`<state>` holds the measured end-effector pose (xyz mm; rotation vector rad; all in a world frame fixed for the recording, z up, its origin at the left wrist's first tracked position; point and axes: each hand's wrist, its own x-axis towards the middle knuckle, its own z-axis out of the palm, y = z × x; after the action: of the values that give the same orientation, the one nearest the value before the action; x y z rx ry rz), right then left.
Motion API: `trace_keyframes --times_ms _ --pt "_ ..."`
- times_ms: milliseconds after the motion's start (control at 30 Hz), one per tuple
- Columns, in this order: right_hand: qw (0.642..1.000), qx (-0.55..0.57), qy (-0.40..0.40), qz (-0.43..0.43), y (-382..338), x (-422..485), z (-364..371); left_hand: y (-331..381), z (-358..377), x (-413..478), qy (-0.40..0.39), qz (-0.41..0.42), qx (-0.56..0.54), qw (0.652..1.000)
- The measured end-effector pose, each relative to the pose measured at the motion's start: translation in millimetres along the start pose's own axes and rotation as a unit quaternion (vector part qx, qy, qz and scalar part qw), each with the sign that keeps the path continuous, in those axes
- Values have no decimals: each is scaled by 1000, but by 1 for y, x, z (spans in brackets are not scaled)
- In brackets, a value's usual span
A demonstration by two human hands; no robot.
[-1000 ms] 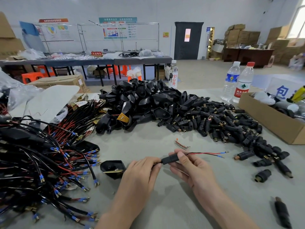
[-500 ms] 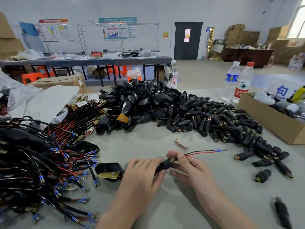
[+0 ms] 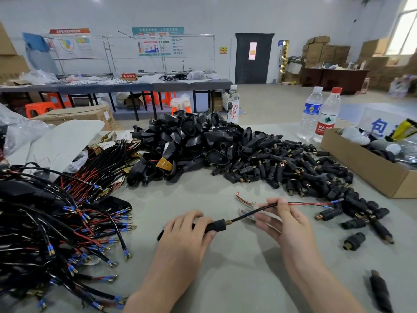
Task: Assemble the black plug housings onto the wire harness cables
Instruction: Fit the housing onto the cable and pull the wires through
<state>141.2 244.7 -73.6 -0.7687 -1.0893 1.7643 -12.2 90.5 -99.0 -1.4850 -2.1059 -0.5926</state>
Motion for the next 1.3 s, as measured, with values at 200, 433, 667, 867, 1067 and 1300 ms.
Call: trace_keyframes --times_ms 200,433,667,867,1067,1300 --pt "995 57 -69 48 6 -6 9 1 0 -2 -6 18 6 1000" --pt "983 -90 -152 56 20 -20 21 3 -5 -2 -36 -2 -93 995" --pt "986 -107 -122 31 18 -20 22 -5 -10 -2 -72 -38 -97 992" --pt "986 -125 -110 -3 17 -20 20 0 -15 -2 -63 -49 -109 991" --pt "988 -91 -125 -3 17 -21 22 5 -19 -1 -59 -46 -117 990" --pt "986 -114 -121 -31 17 -21 20 6 -22 -2 -30 -54 -136 989"
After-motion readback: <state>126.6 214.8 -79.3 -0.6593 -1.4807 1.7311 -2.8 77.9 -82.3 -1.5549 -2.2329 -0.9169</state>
